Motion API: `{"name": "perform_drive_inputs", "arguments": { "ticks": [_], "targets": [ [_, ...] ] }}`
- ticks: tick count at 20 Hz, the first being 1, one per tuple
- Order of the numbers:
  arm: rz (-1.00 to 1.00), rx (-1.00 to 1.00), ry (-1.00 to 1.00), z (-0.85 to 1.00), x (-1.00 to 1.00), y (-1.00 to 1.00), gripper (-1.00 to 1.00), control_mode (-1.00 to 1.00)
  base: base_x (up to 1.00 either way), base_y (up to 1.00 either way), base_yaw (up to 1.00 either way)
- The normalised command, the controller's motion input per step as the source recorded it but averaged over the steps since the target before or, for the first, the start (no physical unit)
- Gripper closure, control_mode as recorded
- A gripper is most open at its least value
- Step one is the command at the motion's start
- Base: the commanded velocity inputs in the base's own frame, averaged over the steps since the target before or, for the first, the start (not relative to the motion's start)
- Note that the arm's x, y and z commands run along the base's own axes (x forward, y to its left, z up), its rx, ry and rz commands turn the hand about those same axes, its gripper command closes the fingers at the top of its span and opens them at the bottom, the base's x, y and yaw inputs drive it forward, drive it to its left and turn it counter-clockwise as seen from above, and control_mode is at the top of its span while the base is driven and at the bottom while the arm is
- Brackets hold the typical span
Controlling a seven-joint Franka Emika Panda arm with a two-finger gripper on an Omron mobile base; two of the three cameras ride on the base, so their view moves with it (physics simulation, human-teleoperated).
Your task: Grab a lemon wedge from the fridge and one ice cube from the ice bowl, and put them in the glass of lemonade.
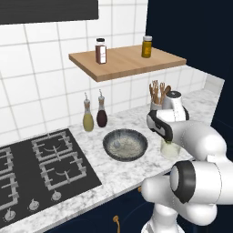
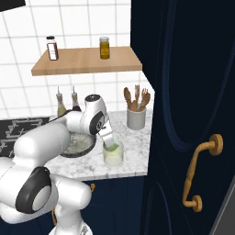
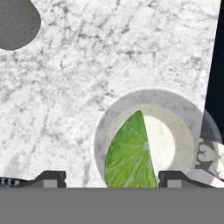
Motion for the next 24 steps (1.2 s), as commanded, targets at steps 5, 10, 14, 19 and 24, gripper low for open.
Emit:
{"name": "perform_drive_inputs", "arguments": {
  "ticks": [5,10,14,19,24],
  "targets": [
    [-0.03,0.00,0.00,0.01,0.00,0.00,-1.00,-1.00,0.00,0.00,0.00],
    [0.00,0.00,-0.04,0.30,-0.29,0.05,-1.00,-1.00,0.00,0.00,0.00],
    [0.00,0.00,0.00,0.20,-0.31,0.29,-1.00,-1.00,0.00,0.00,0.00],
    [0.17,-0.01,0.03,0.03,-0.18,0.55,-1.00,-1.00,0.00,0.00,0.00],
    [0.34,-0.04,0.01,0.00,-0.23,0.56,-1.00,-1.00,0.00,0.00,0.00]
  ]
}}
